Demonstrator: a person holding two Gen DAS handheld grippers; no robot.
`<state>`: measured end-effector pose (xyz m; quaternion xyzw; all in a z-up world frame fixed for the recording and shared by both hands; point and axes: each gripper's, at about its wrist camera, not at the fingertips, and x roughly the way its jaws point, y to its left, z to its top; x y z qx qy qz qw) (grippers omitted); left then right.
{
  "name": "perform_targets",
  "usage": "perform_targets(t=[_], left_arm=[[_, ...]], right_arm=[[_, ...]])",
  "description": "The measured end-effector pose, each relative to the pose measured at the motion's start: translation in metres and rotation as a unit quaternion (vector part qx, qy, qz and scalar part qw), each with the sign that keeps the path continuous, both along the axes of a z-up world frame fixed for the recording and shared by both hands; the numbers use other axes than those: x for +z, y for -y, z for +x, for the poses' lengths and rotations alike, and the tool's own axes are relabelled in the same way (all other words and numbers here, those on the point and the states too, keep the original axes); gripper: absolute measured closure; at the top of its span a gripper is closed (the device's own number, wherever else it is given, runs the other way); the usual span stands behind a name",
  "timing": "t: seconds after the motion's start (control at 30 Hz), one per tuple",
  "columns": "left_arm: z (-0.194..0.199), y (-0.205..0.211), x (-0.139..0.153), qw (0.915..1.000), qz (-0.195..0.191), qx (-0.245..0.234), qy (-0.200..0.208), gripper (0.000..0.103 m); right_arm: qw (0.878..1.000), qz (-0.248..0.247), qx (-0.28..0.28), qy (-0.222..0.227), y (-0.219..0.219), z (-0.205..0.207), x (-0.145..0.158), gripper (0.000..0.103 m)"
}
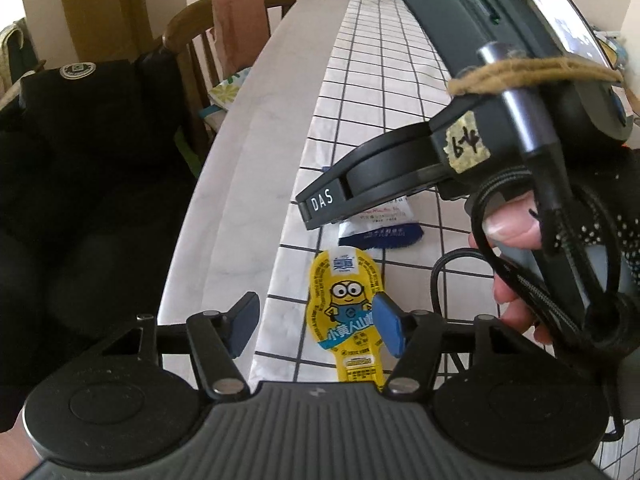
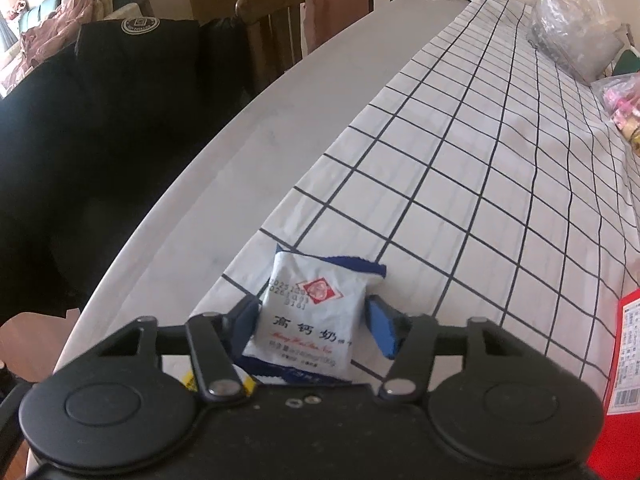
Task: Organize snacks
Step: 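Grasp the white milk packet with the right gripper while the left grasps the yellow jelly cup, then carry both snacks into the red box and open both grippers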
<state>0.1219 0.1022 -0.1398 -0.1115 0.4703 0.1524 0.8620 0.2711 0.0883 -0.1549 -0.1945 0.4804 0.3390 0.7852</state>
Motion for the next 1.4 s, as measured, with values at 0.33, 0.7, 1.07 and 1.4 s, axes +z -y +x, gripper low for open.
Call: perform_targets(t=[0.33, 0.7, 1.07, 1.4], left_arm=[[0.01, 0.014, -0.01, 0.9994, -0.012, -0.031, -0.01, 0.042], [0.015, 0.016, -0.019, 0.9996, 0.007, -0.019, -0.018, 0.051], [0.01, 0.009, -0.012, 0.9997, -0.019, 0.013, -0.013, 0.051], [-0.005, 0.019, 0.019, 0.9992, -0.031, 0.024, 0.012, 0.051]], right_arm=[[1.0, 0.011, -0.021, 0.0, 0.03, 0.011, 0.002, 0.057], [0.999, 0.029, -0.029, 0.001, 0.055, 0.001, 0.011, 0.057], [0.998, 0.051, -0.048, 0.006, 0.082, -0.01, 0.029, 0.058], [0.995, 0.078, -0.066, 0.012, 0.126, -0.031, 0.063, 0.058]])
